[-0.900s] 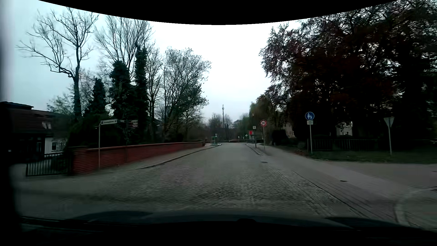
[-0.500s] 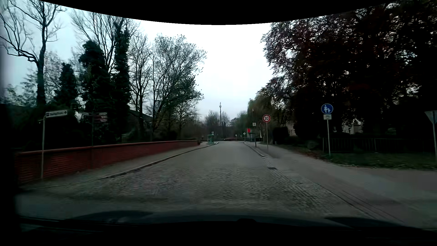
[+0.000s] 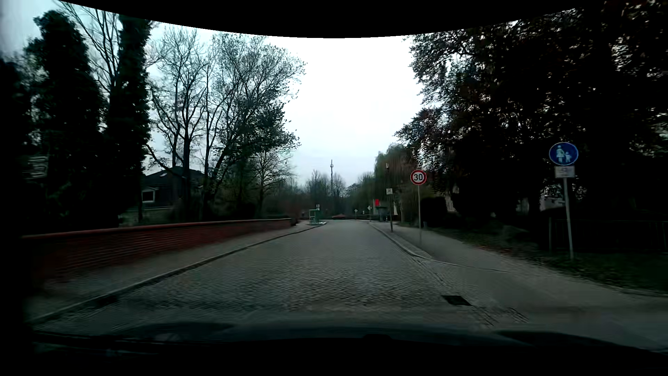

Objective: Follow the waypoints while adhering to traffic rules and regulations

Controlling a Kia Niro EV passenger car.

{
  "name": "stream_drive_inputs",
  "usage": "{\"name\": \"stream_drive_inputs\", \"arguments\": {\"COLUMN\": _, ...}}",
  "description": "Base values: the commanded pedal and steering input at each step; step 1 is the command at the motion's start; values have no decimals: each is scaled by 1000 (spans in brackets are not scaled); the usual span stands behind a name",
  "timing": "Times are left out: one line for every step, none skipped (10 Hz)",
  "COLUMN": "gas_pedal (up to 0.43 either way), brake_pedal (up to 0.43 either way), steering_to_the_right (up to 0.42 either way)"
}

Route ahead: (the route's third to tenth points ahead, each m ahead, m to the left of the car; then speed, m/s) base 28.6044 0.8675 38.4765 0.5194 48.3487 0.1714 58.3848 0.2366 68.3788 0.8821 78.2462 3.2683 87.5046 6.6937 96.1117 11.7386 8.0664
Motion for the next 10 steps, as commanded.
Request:
{"name": "stream_drive_inputs", "arguments": {"gas_pedal": 150, "brake_pedal": 0, "steering_to_the_right": 15}}
{"name": "stream_drive_inputs", "arguments": {"gas_pedal": 150, "brake_pedal": 0, "steering_to_the_right": 11}}
{"name": "stream_drive_inputs", "arguments": {"gas_pedal": 150, "brake_pedal": 0, "steering_to_the_right": 9}}
{"name": "stream_drive_inputs", "arguments": {"gas_pedal": 150, "brake_pedal": 0, "steering_to_the_right": 9}}
{"name": "stream_drive_inputs", "arguments": {"gas_pedal": 150, "brake_pedal": 0, "steering_to_the_right": 9}}
{"name": "stream_drive_inputs", "arguments": {"gas_pedal": 150, "brake_pedal": 0, "steering_to_the_right": 8}}
{"name": "stream_drive_inputs", "arguments": {"gas_pedal": 150, "brake_pedal": 0, "steering_to_the_right": 8}}
{"name": "stream_drive_inputs", "arguments": {"gas_pedal": 150, "brake_pedal": 0, "steering_to_the_right": 8}}
{"name": "stream_drive_inputs", "arguments": {"gas_pedal": 150, "brake_pedal": 0, "steering_to_the_right": 8}}
{"name": "stream_drive_inputs", "arguments": {"gas_pedal": 150, "brake_pedal": 0, "steering_to_the_right": 8}}
